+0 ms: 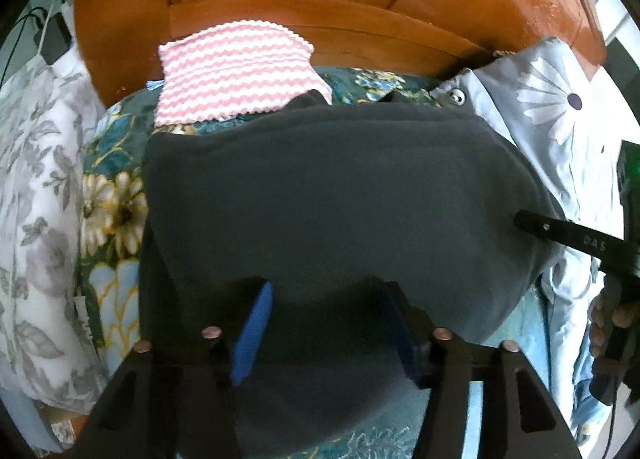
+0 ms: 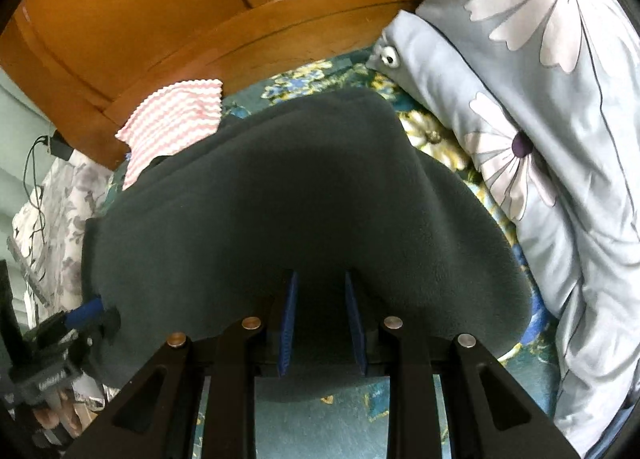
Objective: Fold clothes
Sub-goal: 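Open both grippers and withdraw them from the stacked sweatshirt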
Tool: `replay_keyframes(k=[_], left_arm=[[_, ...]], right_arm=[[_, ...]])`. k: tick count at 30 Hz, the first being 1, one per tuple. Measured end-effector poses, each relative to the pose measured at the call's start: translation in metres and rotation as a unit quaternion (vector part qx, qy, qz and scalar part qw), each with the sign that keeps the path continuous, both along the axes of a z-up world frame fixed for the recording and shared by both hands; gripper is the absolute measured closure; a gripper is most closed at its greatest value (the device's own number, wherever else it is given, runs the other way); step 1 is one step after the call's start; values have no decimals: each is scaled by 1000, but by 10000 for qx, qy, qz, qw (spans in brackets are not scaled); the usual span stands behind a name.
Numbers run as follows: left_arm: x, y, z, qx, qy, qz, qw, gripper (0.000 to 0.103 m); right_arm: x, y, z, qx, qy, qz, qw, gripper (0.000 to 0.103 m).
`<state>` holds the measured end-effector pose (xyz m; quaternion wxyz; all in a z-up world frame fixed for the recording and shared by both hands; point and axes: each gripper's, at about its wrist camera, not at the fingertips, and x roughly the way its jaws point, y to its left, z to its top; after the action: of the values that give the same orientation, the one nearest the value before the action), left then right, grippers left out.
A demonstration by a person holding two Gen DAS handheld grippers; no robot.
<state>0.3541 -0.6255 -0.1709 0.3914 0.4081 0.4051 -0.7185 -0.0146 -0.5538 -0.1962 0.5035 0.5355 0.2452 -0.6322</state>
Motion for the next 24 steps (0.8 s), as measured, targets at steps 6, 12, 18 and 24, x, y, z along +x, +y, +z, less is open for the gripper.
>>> replay_keyframes(k=[6,12,18,24], left_arm=[[-6,1,1,18,-16,-90,10000,31],[-4,6,14,20,123,-87,9999,31],[-13,34,22,-165,45,-499,9986,27],[-16,64,19,-315,136,-792,9963,13]], right_arm=[[-3,-3,-5,134,-128,-75,9998,77],[15,6,24,-79,82,-3,9999,77],[52,45,32,-303,47,-97,9995,60],[74,83,8,-119,-79,-357,9993,48]])
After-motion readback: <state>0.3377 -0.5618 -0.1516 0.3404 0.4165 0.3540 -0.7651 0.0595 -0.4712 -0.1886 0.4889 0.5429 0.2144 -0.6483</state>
